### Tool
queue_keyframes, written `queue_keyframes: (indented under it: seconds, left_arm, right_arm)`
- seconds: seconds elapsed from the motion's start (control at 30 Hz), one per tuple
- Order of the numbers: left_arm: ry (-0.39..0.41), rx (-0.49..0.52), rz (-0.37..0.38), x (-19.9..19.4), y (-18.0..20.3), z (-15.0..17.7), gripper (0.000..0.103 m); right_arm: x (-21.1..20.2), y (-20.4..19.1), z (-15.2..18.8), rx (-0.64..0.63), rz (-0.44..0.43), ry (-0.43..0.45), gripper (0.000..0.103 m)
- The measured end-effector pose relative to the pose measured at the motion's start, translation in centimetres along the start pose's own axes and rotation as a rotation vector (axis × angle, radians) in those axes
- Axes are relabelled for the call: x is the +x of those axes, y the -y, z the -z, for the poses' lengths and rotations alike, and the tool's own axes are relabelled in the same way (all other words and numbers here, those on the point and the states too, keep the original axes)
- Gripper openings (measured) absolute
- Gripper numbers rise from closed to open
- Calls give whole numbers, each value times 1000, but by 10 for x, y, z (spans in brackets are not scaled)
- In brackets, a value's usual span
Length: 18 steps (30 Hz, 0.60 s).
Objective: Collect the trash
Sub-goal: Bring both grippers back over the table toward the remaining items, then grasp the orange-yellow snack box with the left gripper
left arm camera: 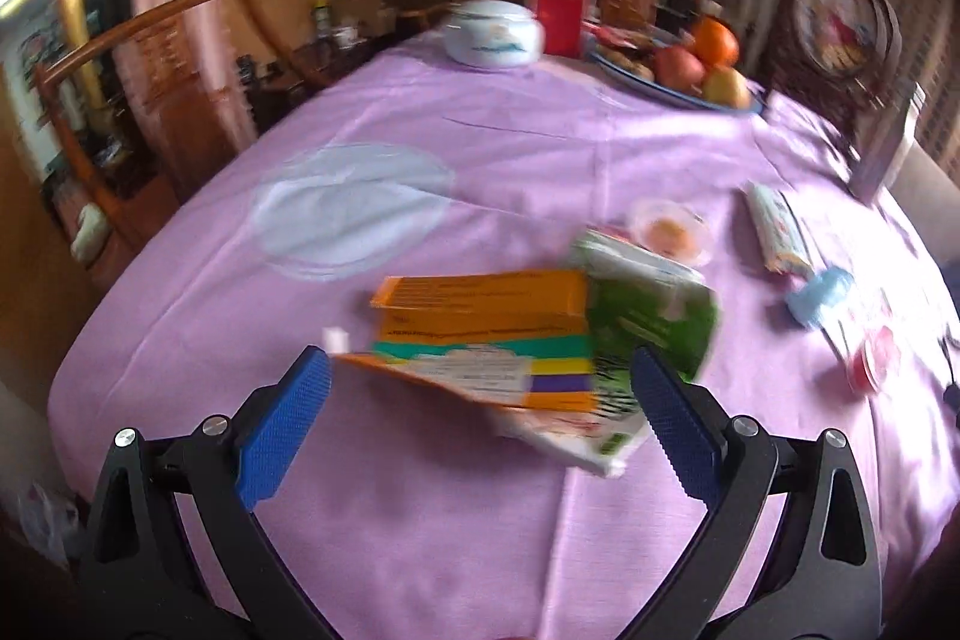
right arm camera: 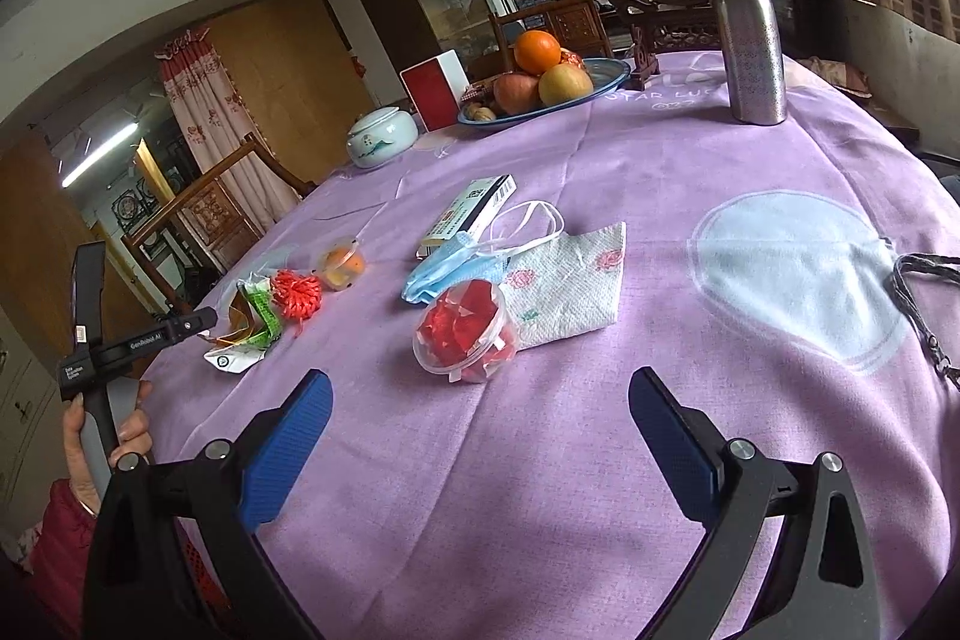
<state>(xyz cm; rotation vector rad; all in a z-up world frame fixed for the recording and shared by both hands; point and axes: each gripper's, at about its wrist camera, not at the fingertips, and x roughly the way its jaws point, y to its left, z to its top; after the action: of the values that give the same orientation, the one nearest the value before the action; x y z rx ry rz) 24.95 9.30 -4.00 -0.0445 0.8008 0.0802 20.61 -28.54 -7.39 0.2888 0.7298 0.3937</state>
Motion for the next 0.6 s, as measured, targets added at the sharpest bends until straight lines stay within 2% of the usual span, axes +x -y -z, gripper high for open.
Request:
queue_keyframes:
  seconds: [0.03,0.1,0.17,0.2,0.37,0.5,0.6]
  left_arm:
    - [-9,31,2,3,7,0,96]
    - [-24,87,-60,13,22,1,96]
    - [-62,103,-136,26,23,1,96]
    - [-72,92,-149,28,19,1,96]
    - [-87,-58,-175,19,-42,8,96]
    - [-99,-103,-280,4,-91,23,96]
    - [-106,-151,-256,-11,-112,34,96]
  right_arm:
    - [0,0,0,1,1,-2,97]
    - [1,1,0,4,3,-6,97]
    - [2,2,0,9,3,-11,97]
    - [2,2,0,11,3,-13,97]
    - [1,4,0,24,-9,-8,97]
    - [0,3,0,19,-17,-2,97]
    - [-1,2,1,15,-19,2,97]
